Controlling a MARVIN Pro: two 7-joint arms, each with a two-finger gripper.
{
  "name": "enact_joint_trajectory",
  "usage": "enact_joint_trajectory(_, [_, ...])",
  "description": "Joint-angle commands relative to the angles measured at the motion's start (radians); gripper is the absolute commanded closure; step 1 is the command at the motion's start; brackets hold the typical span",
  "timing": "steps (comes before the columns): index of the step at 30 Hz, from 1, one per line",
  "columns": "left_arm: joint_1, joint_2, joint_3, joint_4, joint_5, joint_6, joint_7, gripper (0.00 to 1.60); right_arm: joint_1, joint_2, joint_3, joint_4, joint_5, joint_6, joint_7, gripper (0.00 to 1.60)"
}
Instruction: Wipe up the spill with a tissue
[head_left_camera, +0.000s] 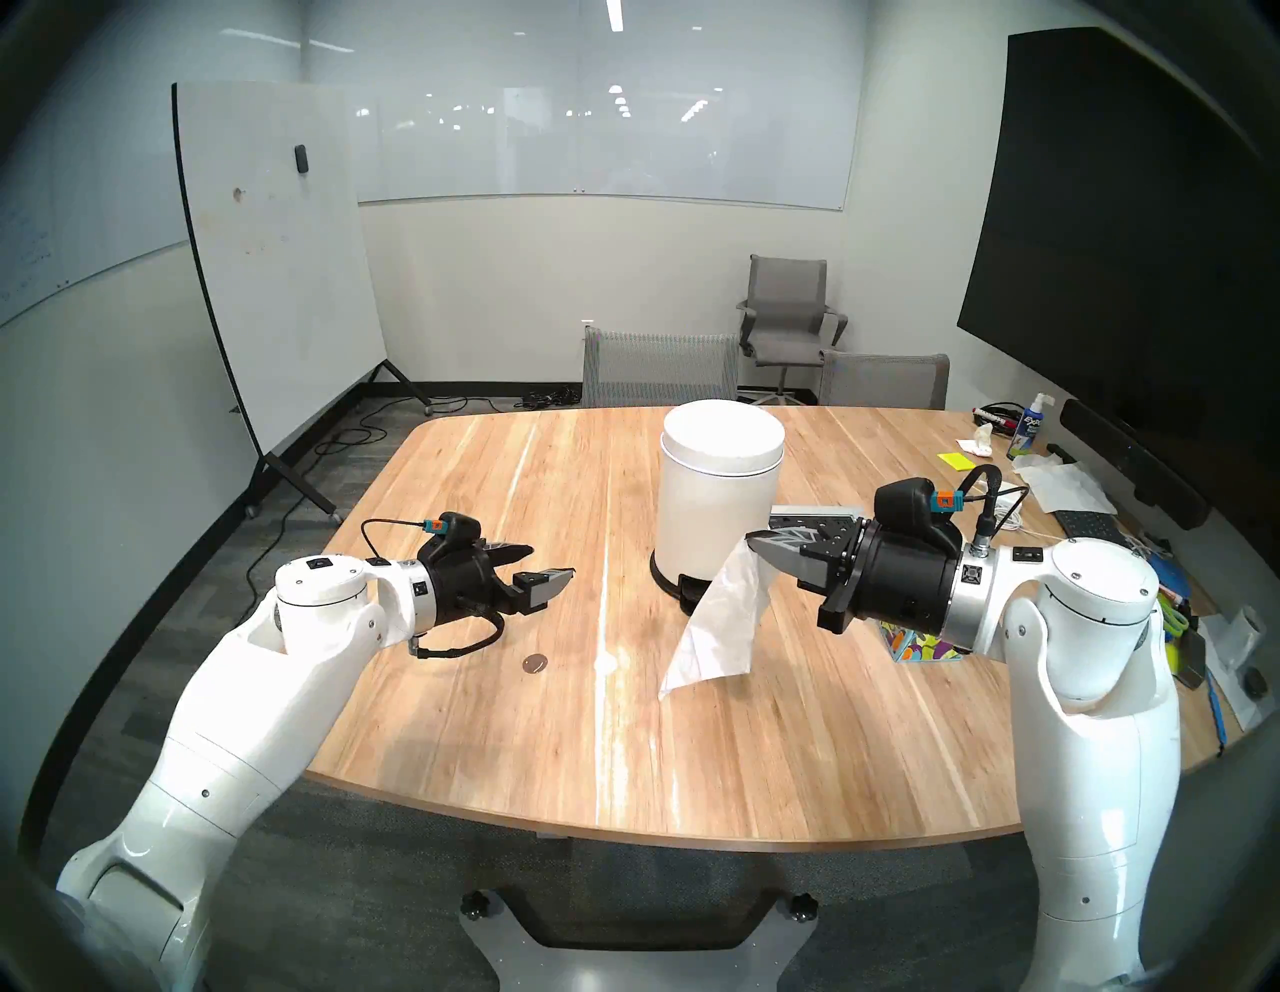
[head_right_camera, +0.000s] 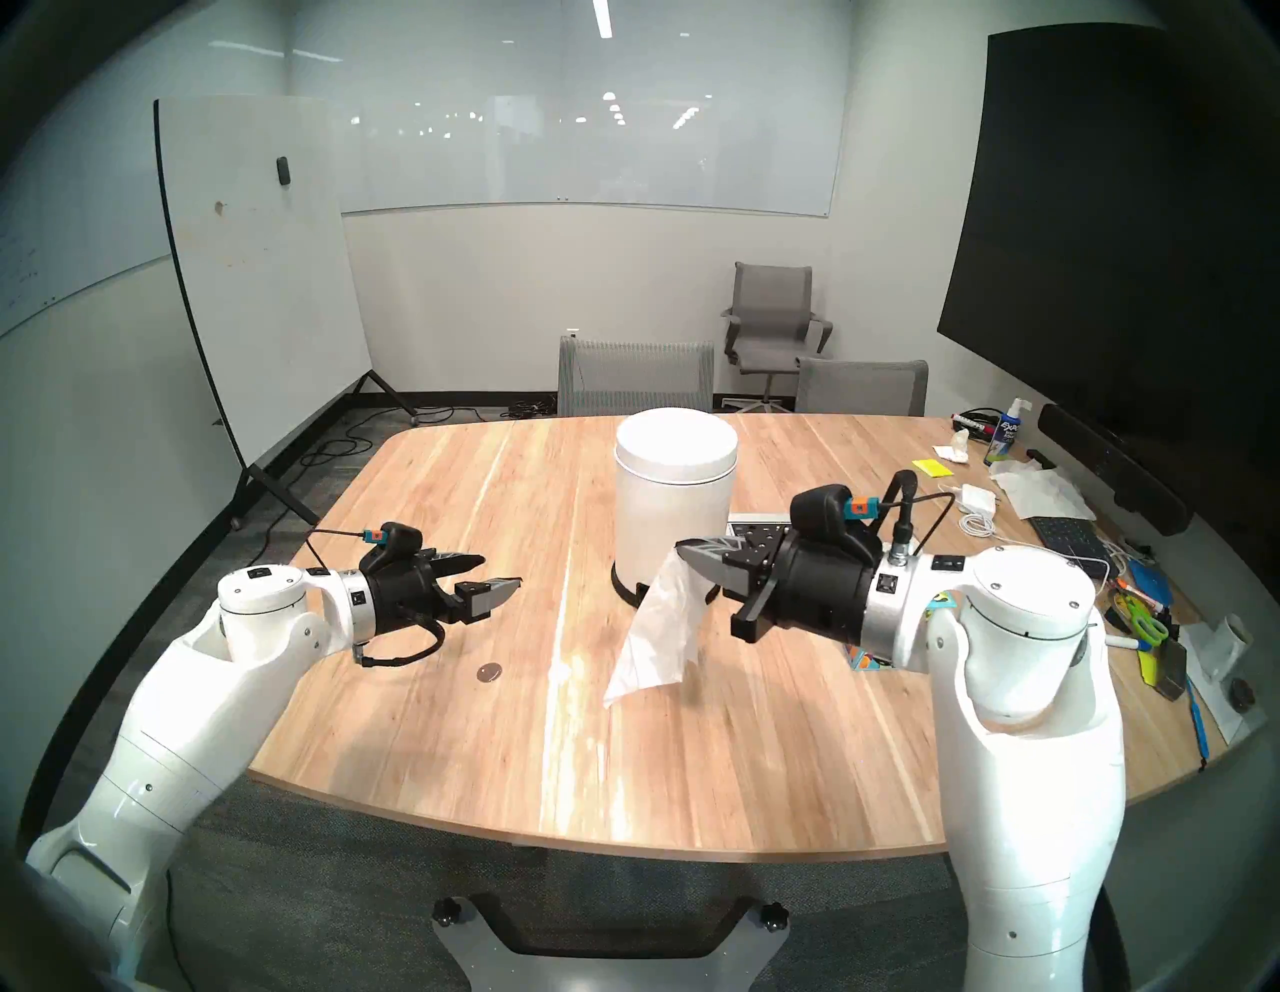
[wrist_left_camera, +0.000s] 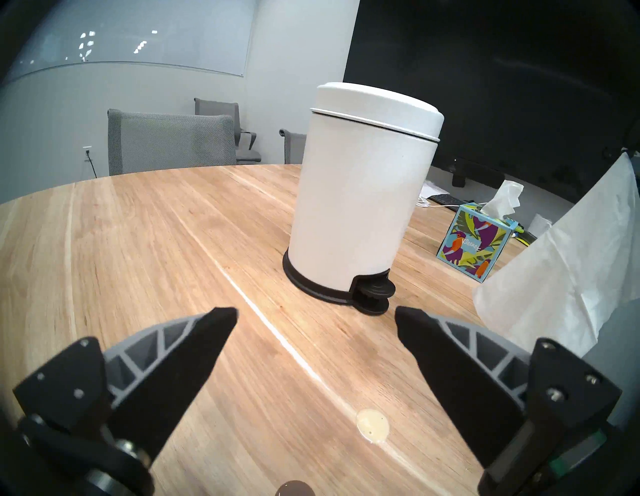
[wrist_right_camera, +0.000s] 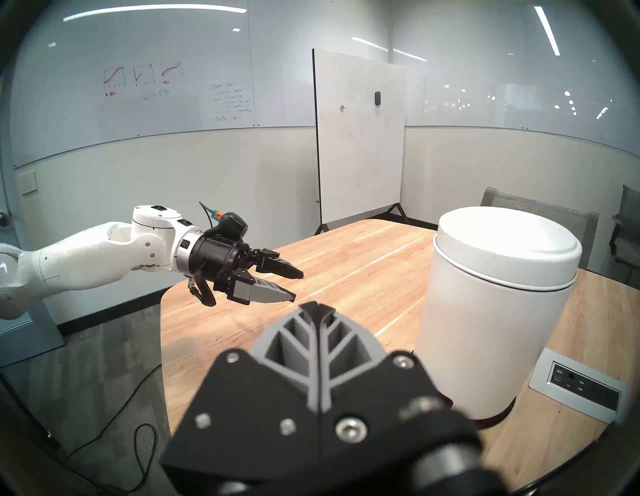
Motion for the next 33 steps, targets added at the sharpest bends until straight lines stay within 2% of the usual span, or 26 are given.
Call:
enact_joint_trajectory(1, [-0.032, 0.032, -0.002, 0.004, 0.008, -0.056, -0.072, 0.00, 0.012, -0.002, 0.006, -0.006, 0.004, -0.006, 0.000, 1.60])
enact_joint_trajectory(9, [-0.035, 0.068, 0.014, 0.012, 0.025, -0.120, -0.179, 0.00, 0.009, 0.002, 0.013, -0.009, 0.009, -0.002, 0.008, 1.60])
enact_joint_trajectory(10, [-0.030, 0.076, 0.021, 0.011, 0.047, -0.155, -0.198, 0.00, 0.008, 0.001, 0.015, -0.010, 0.009, -0.001, 0.009, 1.60])
enact_joint_trajectory(14, [-0.037, 0.078, 0.032, 0.024, 0.053, -0.167, -0.235, 0.00, 0.007, 0.001, 0.018, -0.011, 0.008, -0.001, 0.013, 1.60])
enact_joint_trajectory(22, [-0.047, 0.074, 0.046, 0.012, 0.043, -0.139, -0.285, 0.00, 0.000, 0.002, 0.023, -0.014, 0.007, -0.008, 0.033, 1.60])
enact_joint_trajectory(27, [-0.055, 0.086, 0.060, 0.015, 0.043, -0.150, -0.329, 0.00, 0.004, 0.002, 0.025, -0.012, 0.007, -0.002, 0.041, 1.60])
enact_joint_trajectory(33, [-0.052, 0.085, 0.059, 0.011, 0.033, -0.134, -0.338, 0.00, 0.015, 0.001, 0.021, -0.005, 0.004, 0.004, 0.046, 1.60])
